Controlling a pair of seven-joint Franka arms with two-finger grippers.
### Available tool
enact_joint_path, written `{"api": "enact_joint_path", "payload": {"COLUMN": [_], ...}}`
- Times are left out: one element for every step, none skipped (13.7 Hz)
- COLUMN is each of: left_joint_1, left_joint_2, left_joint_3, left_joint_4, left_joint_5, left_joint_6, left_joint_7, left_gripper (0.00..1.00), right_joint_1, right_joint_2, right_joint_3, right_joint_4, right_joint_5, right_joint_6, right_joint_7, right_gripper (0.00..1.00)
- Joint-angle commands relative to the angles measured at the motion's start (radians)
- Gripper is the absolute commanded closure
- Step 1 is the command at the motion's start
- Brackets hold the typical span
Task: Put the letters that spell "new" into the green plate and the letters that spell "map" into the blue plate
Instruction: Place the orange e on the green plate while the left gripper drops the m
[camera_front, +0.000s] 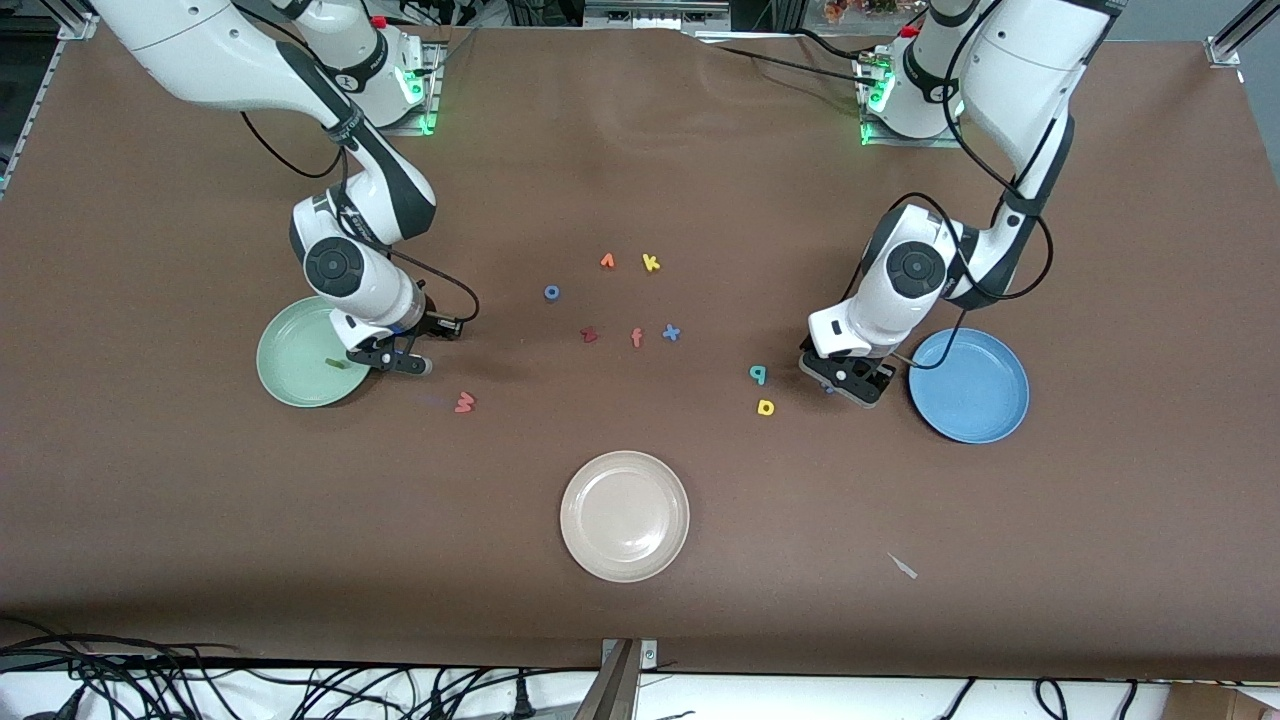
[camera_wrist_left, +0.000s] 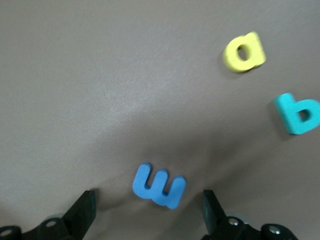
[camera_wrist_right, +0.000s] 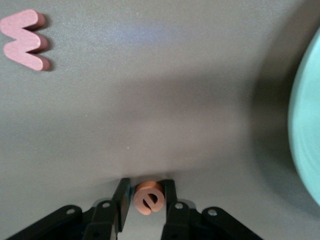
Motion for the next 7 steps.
{"api": "enact_joint_path", "payload": {"left_joint_1": [-0.020, -0.028, -0.032, -0.034, -0.034, -0.034, -0.036], "left_joint_2": [0.027, 0.027, 0.027, 0.027, 0.027, 0.027, 0.025], "left_joint_3": [0.021, 0.021, 0.021, 0.023, 0.023, 0.023, 0.026], "left_joint_4": [0.029, 0.029, 0.030, 0.030, 0.030, 0.032, 0.032], "left_joint_5": [0.027, 0.027, 0.027, 0.027, 0.027, 0.027, 0.027], "left_joint_6": [0.014, 0.014, 0.013, 0.013, 0.013, 0.013, 0.013], "left_joint_7": [0.003, 0.003, 0.002, 0.002, 0.002, 0.002, 0.002], "left_gripper": [0.07, 0.10, 0.15, 0.23, 0.31, 0.33, 0.33], "right_joint_1": [-0.010, -0.009, -0.009, -0.009, -0.009, -0.007, -0.007], "right_joint_2": [0.022, 0.022, 0.022, 0.022, 0.022, 0.023, 0.025], "right_joint_3": [0.009, 0.009, 0.011, 0.011, 0.012, 0.012, 0.012], "right_joint_4": [0.004, 0.024, 0.045, 0.081, 0.119, 0.157, 0.191], "right_joint_5": [-0.021, -0.015, -0.012, -0.011, -0.009, -0.009, -0.009], "right_joint_6": [0.010, -0.005, -0.051, -0.109, -0.178, -0.235, -0.287], "right_joint_7": [0.016, 0.013, 0.013, 0.007, 0.009, 0.008, 0.002], "right_gripper": [0.76, 0.77, 0.78, 0.78, 0.78, 0.78, 0.78]}}
